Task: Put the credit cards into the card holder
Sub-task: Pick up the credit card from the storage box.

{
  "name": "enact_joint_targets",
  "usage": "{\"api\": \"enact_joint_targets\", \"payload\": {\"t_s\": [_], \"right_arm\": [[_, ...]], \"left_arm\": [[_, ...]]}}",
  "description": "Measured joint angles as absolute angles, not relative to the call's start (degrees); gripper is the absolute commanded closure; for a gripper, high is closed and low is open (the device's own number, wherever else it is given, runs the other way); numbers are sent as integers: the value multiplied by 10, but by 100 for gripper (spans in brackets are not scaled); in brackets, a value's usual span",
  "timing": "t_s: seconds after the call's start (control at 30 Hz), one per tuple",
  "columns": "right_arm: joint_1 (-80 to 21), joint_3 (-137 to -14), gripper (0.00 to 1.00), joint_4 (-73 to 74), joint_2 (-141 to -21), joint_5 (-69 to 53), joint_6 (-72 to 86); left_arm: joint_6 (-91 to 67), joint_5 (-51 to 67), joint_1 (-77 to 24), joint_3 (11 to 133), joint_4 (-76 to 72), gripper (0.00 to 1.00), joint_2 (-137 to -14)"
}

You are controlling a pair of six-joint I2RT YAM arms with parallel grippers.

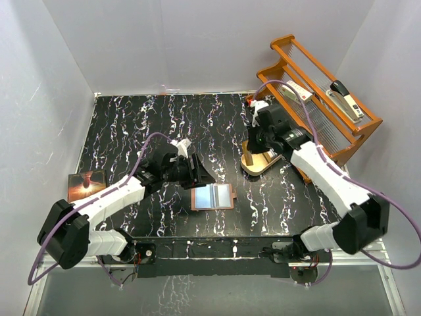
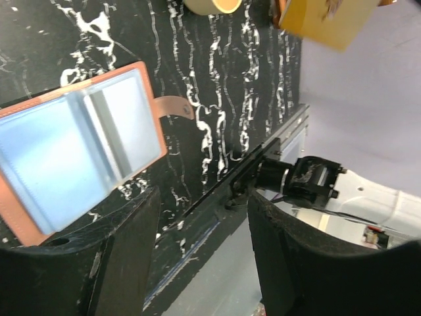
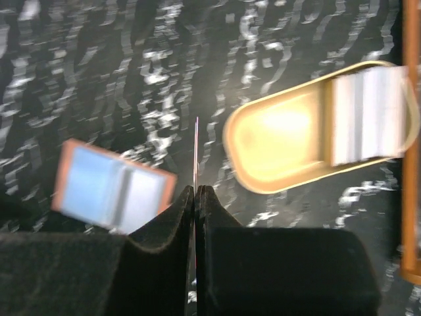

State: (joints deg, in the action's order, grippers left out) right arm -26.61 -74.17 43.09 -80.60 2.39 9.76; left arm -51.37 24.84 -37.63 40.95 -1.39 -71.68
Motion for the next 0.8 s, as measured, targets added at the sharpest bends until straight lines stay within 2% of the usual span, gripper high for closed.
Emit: {"api": "enact_joint_targets", "payload": {"t_s": [0.33,0.6,0.8], "right_arm": [[-266,-585,100,273,-662,-281,261],[-266,-496,100,111,-638,-425,403],[-266,-482,99,58,-636,-450,439]], "left_arm": [[-570,266,-376,431,-62,45,-694],[-585,270,-376,431,-99,48,-670],[-599,283,-376,431,-132,70,-658]]}}
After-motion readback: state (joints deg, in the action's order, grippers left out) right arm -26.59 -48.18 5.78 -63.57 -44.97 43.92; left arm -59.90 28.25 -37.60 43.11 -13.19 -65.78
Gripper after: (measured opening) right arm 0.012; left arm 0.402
